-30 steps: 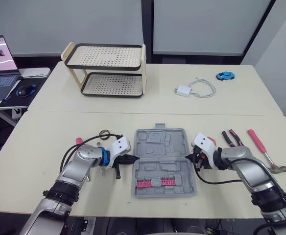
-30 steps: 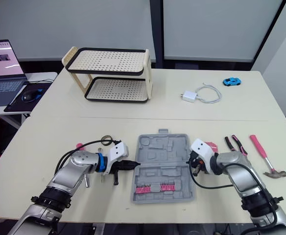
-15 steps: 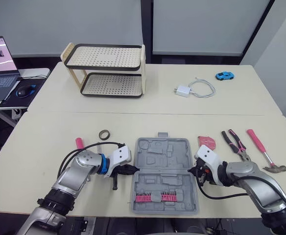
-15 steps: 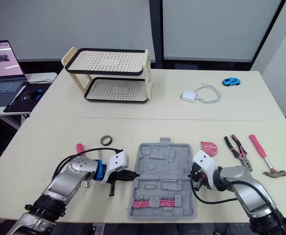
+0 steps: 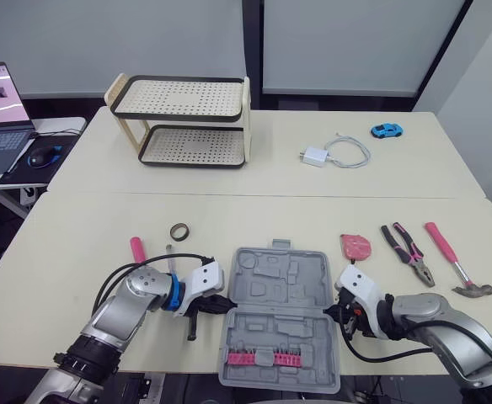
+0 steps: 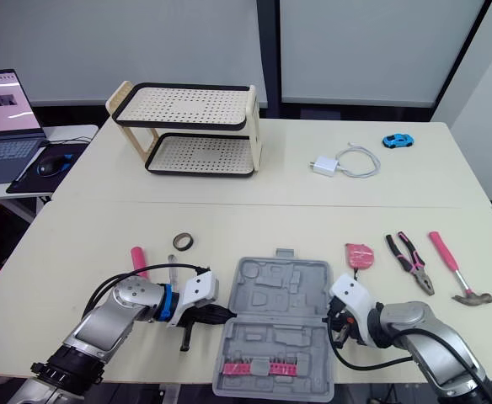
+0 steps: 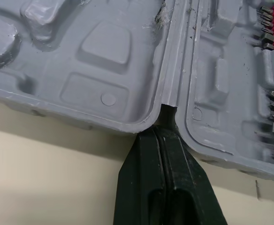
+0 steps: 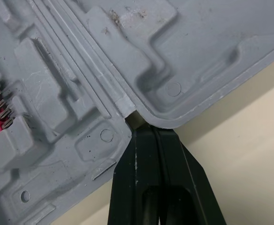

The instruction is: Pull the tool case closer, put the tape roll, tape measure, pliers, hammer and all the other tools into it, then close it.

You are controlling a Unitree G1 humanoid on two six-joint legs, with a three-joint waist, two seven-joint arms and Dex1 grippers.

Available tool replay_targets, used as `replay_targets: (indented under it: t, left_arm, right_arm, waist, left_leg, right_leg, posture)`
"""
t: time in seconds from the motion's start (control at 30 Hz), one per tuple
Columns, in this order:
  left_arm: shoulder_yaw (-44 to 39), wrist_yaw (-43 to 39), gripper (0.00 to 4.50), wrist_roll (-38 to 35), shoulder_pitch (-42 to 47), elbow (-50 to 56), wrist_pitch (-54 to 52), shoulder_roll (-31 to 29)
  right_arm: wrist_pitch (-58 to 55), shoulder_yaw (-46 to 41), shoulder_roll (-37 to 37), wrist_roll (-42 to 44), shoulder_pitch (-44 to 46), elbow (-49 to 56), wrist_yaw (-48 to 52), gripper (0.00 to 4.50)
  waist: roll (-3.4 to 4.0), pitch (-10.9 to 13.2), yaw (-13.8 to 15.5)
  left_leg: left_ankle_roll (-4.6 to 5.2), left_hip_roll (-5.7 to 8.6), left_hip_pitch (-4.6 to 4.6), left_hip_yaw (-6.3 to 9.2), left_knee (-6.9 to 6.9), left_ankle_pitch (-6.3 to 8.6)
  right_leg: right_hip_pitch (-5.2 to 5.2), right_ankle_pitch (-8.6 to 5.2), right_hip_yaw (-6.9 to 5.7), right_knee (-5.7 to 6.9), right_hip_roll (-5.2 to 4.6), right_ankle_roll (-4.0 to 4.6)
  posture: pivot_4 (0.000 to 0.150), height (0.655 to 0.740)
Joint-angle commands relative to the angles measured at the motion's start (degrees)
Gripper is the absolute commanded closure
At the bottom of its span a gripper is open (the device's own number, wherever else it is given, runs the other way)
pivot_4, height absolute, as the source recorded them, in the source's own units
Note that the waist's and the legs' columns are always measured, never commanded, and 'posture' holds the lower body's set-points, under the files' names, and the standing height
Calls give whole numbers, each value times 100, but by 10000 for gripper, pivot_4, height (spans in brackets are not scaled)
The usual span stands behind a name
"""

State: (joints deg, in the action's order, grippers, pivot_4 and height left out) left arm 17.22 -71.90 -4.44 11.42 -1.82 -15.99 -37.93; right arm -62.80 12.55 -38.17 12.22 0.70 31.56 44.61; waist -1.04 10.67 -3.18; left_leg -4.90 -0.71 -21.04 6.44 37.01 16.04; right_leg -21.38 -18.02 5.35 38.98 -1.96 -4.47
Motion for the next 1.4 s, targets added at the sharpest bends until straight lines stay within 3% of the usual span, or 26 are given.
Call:
replay_targets:
  t: [0.03, 1.4]
  left_arm:
    - [173, -109, 45000, -131, -94, 272, -2, 42]
    - [140, -215, 45000, -112, -266, 384, -136, -122]
  right_arm:
    - [46, 75, -7, 249, -8, 370, -27, 44806]
    - [85, 191, -320, 524, -129, 270, -247, 44806]
  waist:
    - [0, 0, 1]
    - [-1, 0, 2]
  left_leg:
    - [0, 0, 0, 0, 0, 0]
    - [0, 0, 0, 0, -1, 0]
  right_leg:
    - [0, 0, 0, 0, 0, 0]
    - [0, -1, 0, -2, 0, -1]
  posture:
    - [1500, 7350]
    - [1500, 7350]
